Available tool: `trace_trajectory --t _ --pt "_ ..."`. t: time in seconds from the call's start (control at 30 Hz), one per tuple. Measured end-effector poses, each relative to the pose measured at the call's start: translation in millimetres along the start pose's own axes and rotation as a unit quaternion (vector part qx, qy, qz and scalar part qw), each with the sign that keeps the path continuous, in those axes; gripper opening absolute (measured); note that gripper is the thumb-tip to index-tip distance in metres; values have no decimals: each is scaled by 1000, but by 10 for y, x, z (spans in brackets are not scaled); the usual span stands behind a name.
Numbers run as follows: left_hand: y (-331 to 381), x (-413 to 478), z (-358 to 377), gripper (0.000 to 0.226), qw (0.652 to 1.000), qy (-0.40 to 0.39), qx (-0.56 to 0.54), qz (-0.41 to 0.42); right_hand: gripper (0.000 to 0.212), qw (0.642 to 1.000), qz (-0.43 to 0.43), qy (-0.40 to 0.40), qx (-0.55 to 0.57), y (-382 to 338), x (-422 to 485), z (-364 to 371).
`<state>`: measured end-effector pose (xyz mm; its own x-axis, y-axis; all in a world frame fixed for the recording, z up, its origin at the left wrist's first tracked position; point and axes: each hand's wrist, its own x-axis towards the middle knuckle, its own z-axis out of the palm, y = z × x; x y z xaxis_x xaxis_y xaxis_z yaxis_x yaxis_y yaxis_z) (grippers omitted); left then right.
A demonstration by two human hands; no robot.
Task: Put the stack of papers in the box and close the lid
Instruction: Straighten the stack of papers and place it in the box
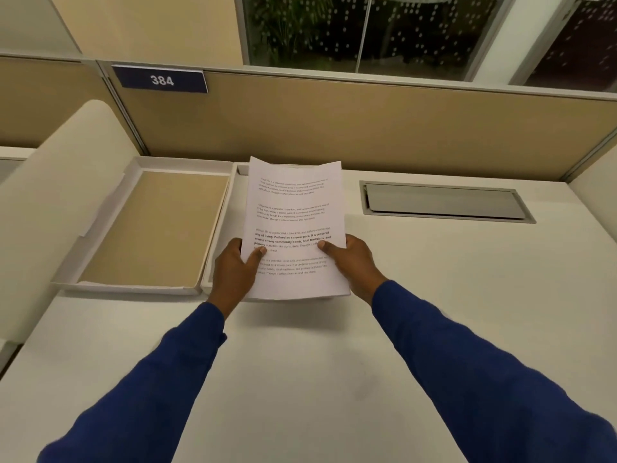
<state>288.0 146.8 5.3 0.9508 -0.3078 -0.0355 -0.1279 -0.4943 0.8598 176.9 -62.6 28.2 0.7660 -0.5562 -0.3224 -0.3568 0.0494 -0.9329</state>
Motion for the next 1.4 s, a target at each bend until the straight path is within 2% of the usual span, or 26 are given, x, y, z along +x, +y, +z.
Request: trace_trajectory --t 0.13,0.27,0.5,0.87,1.07,1.27,1.33,1.4 --pt "-123 377 -124 39 999 -19 26 -22 21 999 37 4 0 -56 346 270" --pt "-229 641 -139 41 998 -39 27 -50 13 998 66 15 -4 -62 600 468" --pt "-422 893 -49 42 995 -56 37 -72 19 993 94 44 -56 23 882 650" --pt "-519 1056 136 32 994 -59 53 -81 26 988 113 72 -72 132 1047 677" --pt "-493 1057 135 35 993 -48 70 -77 30 984 119 79 -108 120 1077 700" --pt "-398 1003 97 48 985 -37 98 -137 33 976 116 85 -164 25 1055 704" --pt "-350 917 81 55 987 -28 84 -137 41 977 109 82 -161 -12 996 709" --pt "-318 796 65 62 990 -19 77 -120 59 973 100 78 -192 -28 897 712"
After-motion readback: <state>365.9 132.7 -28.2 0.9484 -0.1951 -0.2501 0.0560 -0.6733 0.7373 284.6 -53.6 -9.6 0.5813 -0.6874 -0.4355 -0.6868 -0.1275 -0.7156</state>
